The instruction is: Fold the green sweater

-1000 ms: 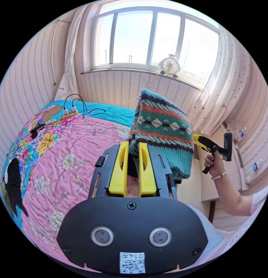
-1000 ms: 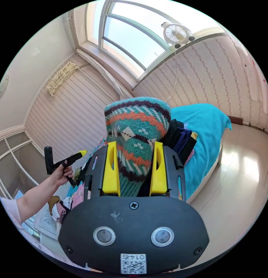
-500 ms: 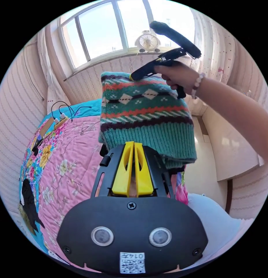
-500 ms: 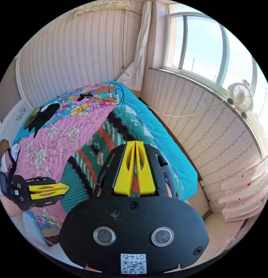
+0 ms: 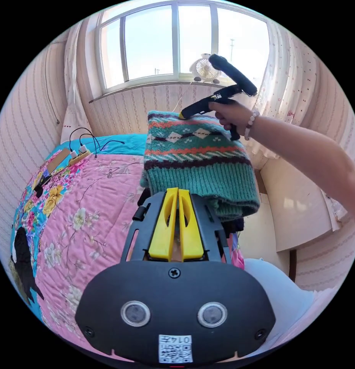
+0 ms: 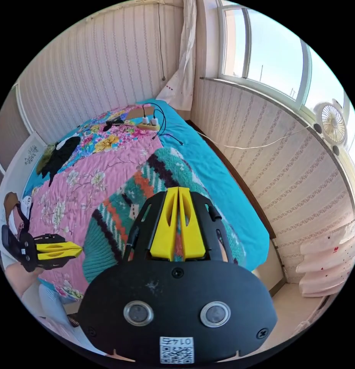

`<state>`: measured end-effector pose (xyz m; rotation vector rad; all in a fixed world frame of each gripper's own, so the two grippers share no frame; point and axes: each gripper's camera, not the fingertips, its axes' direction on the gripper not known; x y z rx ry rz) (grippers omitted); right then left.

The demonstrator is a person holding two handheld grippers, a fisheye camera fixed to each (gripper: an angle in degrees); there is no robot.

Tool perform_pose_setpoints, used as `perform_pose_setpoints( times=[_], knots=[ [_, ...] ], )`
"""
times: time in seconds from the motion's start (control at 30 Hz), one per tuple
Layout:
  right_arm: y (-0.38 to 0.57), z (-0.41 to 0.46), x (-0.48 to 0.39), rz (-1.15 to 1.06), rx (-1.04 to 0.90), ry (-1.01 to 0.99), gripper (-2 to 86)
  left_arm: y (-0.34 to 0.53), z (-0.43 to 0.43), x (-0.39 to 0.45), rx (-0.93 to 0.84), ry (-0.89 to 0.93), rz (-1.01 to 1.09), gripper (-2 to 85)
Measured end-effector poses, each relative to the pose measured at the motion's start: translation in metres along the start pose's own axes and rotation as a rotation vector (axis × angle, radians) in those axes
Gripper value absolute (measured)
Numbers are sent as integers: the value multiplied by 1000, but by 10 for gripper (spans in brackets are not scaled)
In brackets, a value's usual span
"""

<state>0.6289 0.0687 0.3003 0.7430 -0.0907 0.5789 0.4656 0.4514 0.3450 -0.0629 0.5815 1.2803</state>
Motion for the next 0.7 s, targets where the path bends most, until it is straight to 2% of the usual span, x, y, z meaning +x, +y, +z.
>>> perform_pose_setpoints(
  times=[0.1,0.17,0.33,0.5,0.6,0.7],
  knots=[
    [30,-37,-56,-55,189,-69,28,63,-76,-3,73,4,40,-9],
    [56,-44,-99,-140,190,-145,54,117,-126,-2,138,-44,8,-8],
    [154,-15,-242,-331,-20,-432,87,287,-249,13,200,-269,-183,-6],
    [263,19,-431,-542,-287,-698,104,477,-390,40,201,-633,-563,18],
    [298,21,-534,-669,-391,-831,109,570,-455,57,150,-812,-775,60],
    [319,17,-635,-843,-463,-916,116,653,-513,75,184,-935,-961,81]
  ],
)
